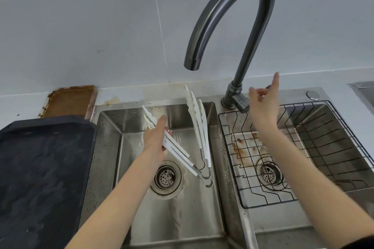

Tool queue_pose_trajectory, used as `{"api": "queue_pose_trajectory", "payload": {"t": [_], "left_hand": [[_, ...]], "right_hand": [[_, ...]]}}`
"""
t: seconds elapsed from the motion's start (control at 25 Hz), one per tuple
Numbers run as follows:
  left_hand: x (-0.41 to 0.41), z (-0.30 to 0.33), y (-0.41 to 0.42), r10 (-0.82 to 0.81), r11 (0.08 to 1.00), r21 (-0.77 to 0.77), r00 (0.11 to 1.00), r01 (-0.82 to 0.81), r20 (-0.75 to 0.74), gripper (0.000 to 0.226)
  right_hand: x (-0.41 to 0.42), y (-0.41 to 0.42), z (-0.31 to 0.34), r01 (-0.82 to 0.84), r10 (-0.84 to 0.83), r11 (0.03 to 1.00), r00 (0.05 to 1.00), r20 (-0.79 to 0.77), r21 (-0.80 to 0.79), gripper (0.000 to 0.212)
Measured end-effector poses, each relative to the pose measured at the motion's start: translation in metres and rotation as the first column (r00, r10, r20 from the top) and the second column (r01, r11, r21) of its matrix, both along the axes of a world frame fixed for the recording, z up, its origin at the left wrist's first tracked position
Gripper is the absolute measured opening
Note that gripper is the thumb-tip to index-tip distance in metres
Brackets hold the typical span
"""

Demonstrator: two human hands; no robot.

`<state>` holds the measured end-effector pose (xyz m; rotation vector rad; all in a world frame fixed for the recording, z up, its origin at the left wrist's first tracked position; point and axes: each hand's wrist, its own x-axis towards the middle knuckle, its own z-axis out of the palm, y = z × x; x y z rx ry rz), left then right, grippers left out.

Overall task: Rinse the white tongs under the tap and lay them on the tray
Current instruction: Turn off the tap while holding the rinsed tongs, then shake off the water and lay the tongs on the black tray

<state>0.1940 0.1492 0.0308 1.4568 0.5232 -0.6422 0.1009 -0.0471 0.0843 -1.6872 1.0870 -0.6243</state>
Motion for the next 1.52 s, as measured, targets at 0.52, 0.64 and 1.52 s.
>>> {"api": "queue_pose_trajectory", "payload": {"t": [0.52, 0.64, 1.52], "left_hand": [[-0.006, 0.01, 0.014, -0.167, 0.98, -0.102, 0.986, 0.168, 0.024, 0.032], [-0.006, 0.008, 0.015, -0.197, 0.962, -0.193, 0.98, 0.194, 0.008, 0.03], [-0.035, -0.012, 0.033, -0.42, 0.878, -0.217, 0.904, 0.427, 0.08, 0.006]], "right_hand": [[-0.017, 0.087, -0.049, -0.553, 0.574, 0.578, 0.798, 0.183, 0.6, 0.02], [-0.015, 0.091, -0.053, -0.477, 0.446, 0.631, 0.868, 0.217, 0.612, 0.011], [-0.022, 0.103, -0.069, -0.337, 0.337, 0.658, 0.932, 0.137, 0.673, 0.019]]}}
